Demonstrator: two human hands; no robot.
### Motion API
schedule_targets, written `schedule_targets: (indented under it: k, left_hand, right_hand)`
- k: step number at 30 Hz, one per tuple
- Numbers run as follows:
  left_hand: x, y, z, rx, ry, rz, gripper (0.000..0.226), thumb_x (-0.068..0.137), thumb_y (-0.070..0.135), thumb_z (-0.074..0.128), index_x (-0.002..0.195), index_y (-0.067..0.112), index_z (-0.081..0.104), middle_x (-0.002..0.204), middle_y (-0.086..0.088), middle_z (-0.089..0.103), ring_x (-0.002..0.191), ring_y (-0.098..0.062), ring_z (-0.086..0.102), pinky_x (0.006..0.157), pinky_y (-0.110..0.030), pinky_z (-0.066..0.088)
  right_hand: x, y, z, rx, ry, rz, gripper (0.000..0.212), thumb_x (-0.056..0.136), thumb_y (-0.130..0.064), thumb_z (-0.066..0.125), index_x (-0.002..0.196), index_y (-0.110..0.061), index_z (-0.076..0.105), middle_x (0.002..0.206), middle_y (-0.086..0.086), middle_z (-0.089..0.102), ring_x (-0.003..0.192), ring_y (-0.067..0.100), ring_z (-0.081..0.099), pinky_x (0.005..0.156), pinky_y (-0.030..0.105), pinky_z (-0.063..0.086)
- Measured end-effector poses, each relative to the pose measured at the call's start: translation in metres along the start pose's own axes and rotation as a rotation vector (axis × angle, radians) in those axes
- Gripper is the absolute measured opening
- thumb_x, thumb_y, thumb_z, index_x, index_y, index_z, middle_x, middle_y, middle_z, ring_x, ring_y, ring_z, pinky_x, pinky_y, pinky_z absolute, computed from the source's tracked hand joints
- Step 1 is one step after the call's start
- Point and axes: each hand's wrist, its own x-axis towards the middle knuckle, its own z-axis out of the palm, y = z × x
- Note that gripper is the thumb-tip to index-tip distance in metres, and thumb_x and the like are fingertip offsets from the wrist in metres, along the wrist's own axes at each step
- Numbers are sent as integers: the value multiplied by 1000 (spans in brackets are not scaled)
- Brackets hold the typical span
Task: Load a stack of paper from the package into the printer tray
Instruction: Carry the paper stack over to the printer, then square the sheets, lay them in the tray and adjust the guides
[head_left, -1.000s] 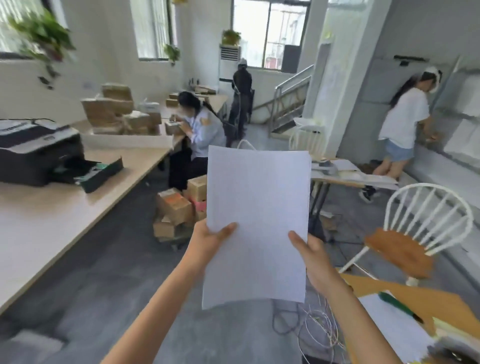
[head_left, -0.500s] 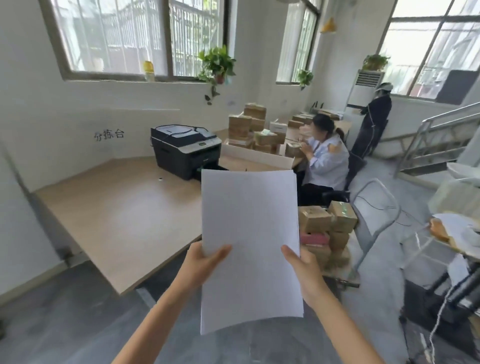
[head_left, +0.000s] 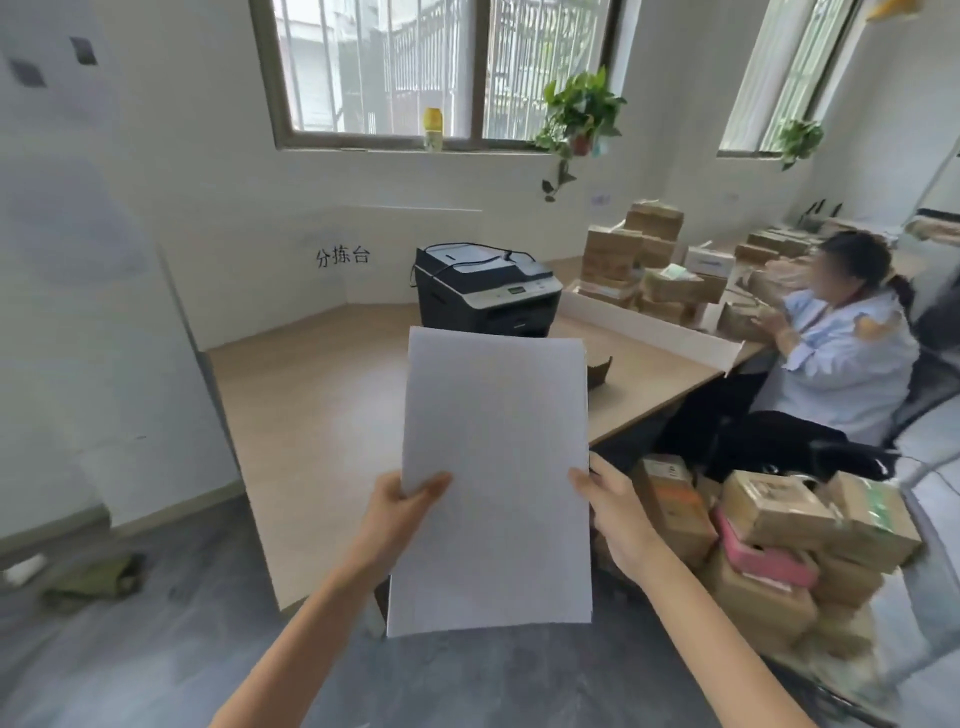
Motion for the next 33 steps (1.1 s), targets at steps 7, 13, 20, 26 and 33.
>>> schedule_targets:
  k: [7,13,20,26,33]
  left_hand:
    - [96,2,31,36,191,-68,23,86,22,69,63,23,75,65,11,76,59,-8,72,48,-19,55]
    - [159,-11,41,60,363,-16,17,89,21,65,75,16,72,66,9,73,57,-7,70,46,-17,52]
    - [275,-39,27,105,457,-38,25,89,21,65,65,14,68,54,13,71,51,-4,66,42,-15,47]
    - [406,-56,0,185,348,-122,17,87,21,68,70,19,70,81,-9,72,76,-19,67,68,-35,54]
    - [524,-47,-29,242,305,-86,12,93,14,58,92,17,70,92,-8,70,86,-16,63,76,-34,51]
  right_hand:
    - [137,-4,-22,-89,-14,-53,13,94,-21,55,99,-30,63,92,-12,75,89,12,70,72,24,58]
    - [226,6,-6,-36,-1,-125,25,91,-15,60,112,-27,57,89,-21,73,83,-3,69,59,13,54]
    - [363,9,12,-75,-30,-184,12,93,-20,57,94,-29,64,85,-11,76,77,7,72,61,16,55]
    - [504,45,38,-243,-13,-62,16,94,-26,48,89,-29,63,84,-6,75,78,22,72,75,47,57]
    - [601,73,60,-263,-14,-8,14,92,-28,47,85,-25,60,79,-4,72,69,17,68,66,40,54]
